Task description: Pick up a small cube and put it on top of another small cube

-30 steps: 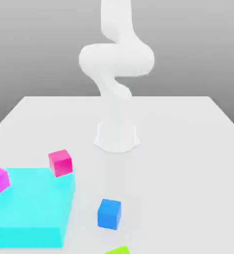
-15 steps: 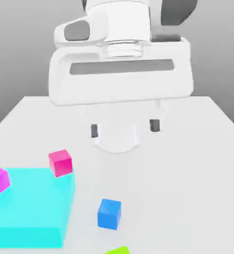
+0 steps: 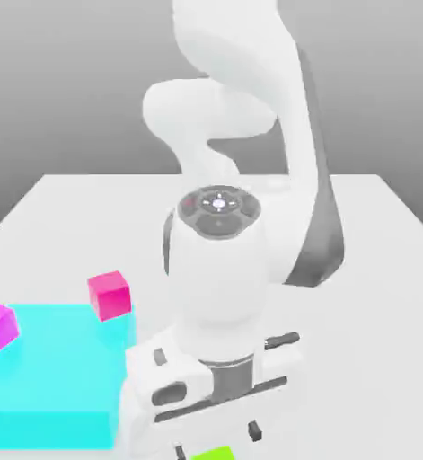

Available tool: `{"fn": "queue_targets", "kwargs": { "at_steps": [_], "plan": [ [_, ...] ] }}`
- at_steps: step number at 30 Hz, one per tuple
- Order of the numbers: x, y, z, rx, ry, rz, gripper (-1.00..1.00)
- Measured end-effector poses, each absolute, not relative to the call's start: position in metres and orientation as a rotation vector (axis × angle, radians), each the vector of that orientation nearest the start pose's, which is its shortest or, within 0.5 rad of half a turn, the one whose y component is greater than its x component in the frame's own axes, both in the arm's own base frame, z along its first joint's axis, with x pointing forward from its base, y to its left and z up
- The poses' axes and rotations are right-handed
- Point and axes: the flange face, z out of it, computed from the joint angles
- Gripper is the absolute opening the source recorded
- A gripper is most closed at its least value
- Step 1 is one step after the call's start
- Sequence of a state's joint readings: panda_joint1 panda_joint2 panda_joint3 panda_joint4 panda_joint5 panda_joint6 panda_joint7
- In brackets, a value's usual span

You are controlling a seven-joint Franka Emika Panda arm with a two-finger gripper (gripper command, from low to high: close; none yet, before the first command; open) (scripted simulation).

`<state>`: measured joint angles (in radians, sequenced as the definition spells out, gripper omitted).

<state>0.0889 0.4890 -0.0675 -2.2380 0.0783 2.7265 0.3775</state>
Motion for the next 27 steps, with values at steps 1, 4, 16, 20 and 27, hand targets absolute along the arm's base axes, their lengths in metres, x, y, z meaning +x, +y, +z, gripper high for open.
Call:
{"fn": "queue_targets", "kwargs": {
  "at_steps": [1,4,16,20,27],
  "plan": [
    [0.539,0.007,0.136,-3.072,0.655,-0.001,-1.00],
    [0.539,0.007,0.136,-3.072,0.655,-0.001,-1.00],
    [0.506,-0.003,0.213,-3.112,0.501,-0.003,-1.00],
    [0.464,-0.012,0.232,-3.142,0.306,-0.002,-1.00],
    [0.399,-0.018,0.234,-3.141,0.004,0.002,-1.00]
  ]
}}
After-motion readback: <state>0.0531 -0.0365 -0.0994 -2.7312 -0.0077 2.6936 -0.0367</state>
